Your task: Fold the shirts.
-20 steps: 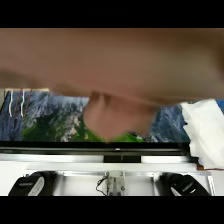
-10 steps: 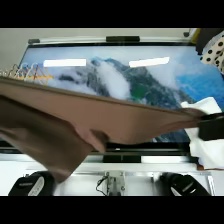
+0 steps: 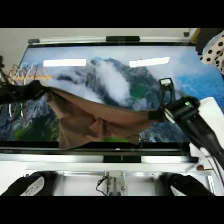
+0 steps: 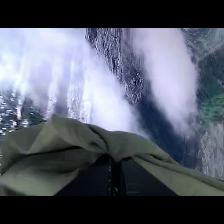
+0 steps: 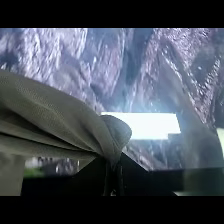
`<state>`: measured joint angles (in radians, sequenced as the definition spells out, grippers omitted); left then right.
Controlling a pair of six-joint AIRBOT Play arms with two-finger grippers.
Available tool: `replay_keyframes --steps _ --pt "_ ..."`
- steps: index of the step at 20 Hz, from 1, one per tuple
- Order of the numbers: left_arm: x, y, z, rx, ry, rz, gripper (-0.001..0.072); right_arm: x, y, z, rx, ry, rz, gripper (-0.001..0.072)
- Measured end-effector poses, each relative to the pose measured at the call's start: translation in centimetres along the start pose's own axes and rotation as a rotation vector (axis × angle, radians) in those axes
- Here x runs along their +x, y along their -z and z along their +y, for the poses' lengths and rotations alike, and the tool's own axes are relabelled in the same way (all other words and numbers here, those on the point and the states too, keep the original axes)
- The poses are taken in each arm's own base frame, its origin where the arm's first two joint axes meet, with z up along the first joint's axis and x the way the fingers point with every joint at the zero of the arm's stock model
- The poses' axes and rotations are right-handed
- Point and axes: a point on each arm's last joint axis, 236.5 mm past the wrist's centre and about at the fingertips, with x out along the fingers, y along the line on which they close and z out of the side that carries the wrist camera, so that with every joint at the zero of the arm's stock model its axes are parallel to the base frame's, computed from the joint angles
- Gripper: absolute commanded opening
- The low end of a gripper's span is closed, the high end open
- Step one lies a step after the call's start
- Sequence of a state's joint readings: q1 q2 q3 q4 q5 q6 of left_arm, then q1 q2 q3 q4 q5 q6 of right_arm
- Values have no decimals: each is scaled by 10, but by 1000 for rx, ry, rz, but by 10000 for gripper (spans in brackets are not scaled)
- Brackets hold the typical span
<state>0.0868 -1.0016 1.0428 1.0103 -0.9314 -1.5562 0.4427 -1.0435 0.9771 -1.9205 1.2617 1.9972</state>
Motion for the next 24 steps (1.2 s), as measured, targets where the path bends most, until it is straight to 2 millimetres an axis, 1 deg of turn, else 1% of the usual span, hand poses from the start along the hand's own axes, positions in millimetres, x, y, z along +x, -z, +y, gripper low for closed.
replay_keyframes --steps 1,2,3,4,5,6,7,8,9,10,12,13,15,16,17,19,22,24 --pt "19 6 7 -33 3 34 121 19 -5 1 37 -6 18 69" --pt "38 13 13 -68 5 69 293 35 -6 2 80 -19 42 69" --pt "54 22 19 -100 7 105 502 49 -7 4 132 -45 65 68" --pt "65 29 23 -125 7 138 597 60 -7 6 181 -73 88 69" --pt "73 38 28 -144 6 176 600 69 -7 7 229 -101 106 69" --pt "75 42 32 -159 9 205 600 75 -8 8 265 -123 115 69" --pt "73 45 40 -165 1 235 598 78 -7 9 282 -141 127 69" --pt "66 47 50 -168 -9 276 593 79 -8 9 284 -156 128 69" --pt "54 48 59 -177 -20 316 539 80 -7 10 282 -169 135 69" --pt "41 53 72 -180 -45 364 412 79 -6 9 273 -177 140 69" --pt "5 71 98 -193 -114 464 399 77 -2 9 256 -187 158 69" --pt "-12 86 109 -203 -150 508 400 76 1 10 244 -190 169 69" --pt "-37 122 121 -228 -198 564 399 75 6 9 227 -192 187 69" --pt "-44 143 125 -242 -214 589 397 75 7 9 223 -194 193 69" --pt "-49 165 126 -258 -217 606 394 74 8 9 218 -197 196 69" --pt "-48 201 126 -274 -198 620 388 74 10 10 212 -198 205 69" --pt "-34 234 121 -313 -138 599 369 74 11 10 210 -200 209 69" --pt "-26 246 121 -339 -120 582 369 73 12 10 207 -200 211 69"
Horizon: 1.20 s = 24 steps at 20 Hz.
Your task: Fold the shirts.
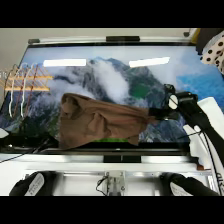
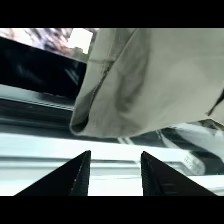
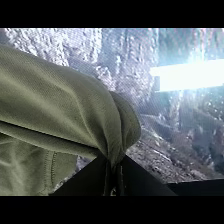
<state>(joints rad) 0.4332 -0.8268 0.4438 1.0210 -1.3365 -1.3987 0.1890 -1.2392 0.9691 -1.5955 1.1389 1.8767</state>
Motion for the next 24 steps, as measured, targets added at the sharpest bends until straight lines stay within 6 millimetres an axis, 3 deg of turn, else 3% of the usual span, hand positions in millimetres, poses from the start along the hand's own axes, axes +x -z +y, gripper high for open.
replay_keyframes --steps 5,9,11,14,15,17,21,24 --pt "15 -9 8 -16 7 -75 369 0 0 0 -4 0 2 69" --pt "27 -6 10 11 1 -67 369 0 -1 0 -7 -1 -5 69" --pt "32 -6 8 30 -4 -67 327 0 -2 1 -7 -2 -6 69" --pt "40 -6 8 50 -15 -56 320 0 -1 1 -8 -3 -5 69" --pt "43 -6 9 48 -18 -52 275 0 -1 1 -9 -5 -3 70" --pt "47 -6 11 43 -22 -38 29 0 0 2 -6 -8 1 69" --pt "47 -10 7 53 -16 -35 30 0 2 3 -3 -13 8 69" --pt "31 -32 -8 97 -3 -83 30 0 2 3 -3 -15 10 69"
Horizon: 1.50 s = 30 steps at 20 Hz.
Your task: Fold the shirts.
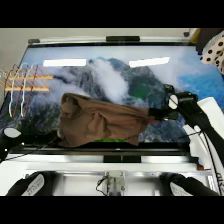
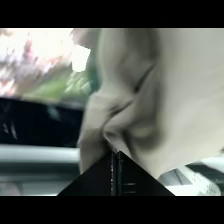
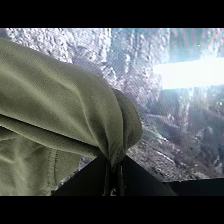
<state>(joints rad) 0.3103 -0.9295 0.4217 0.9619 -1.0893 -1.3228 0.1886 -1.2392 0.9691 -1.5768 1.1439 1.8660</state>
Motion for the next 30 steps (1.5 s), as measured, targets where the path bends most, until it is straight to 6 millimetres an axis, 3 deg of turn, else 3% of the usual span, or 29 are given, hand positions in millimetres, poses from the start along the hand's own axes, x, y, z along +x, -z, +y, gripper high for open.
replay_keyframes --steps 6,15,23,26,30 --pt "-42 -57 -29 93 13 -146 29 0 0 0 -1 0 1 69" --pt "-45 -101 -25 32 -1 -264 28 0 0 0 -18 -1 1 69" --pt "-70 -141 -31 35 5 -407 29 -13 -18 2 -29 -15 -97 69" --pt "-61 -143 -26 18 4 -381 29 -17 -22 4 -28 -25 -122 70" --pt "-28 -127 -12 -30 6 -237 30 -18 -23 8 -22 -41 -130 70"
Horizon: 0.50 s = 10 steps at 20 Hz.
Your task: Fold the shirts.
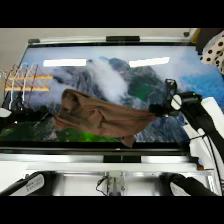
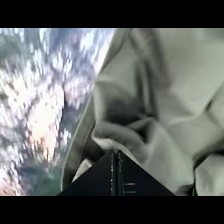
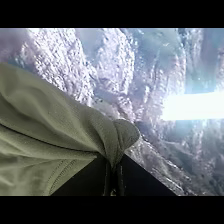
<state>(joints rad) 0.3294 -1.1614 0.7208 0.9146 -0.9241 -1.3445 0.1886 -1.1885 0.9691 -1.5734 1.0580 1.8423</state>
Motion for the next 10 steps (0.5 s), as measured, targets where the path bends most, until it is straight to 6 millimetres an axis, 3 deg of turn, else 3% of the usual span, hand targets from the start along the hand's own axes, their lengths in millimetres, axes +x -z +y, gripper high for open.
replay_keyframes --steps 2,3,4,5,7,8,9,10 --pt "12 14 6 -24 1 78 61 0 0 2 4 -7 -1 70" --pt "16 19 8 -33 2 105 217 0 0 2 6 -11 0 70" --pt "18 23 8 -38 3 127 442 0 0 3 8 -14 1 70" --pt "18 24 8 -40 7 139 577 0 1 4 10 -17 2 70" --pt "12 17 5 -40 19 146 573 0 2 4 11 -19 8 70" --pt "5 10 3 -37 26 144 524 0 3 4 12 -19 12 70" --pt "-2 3 2 -34 29 142 425 0 3 4 12 -19 13 70" --pt "-10 -3 4 -29 27 141 396 0 4 4 13 -19 17 70"
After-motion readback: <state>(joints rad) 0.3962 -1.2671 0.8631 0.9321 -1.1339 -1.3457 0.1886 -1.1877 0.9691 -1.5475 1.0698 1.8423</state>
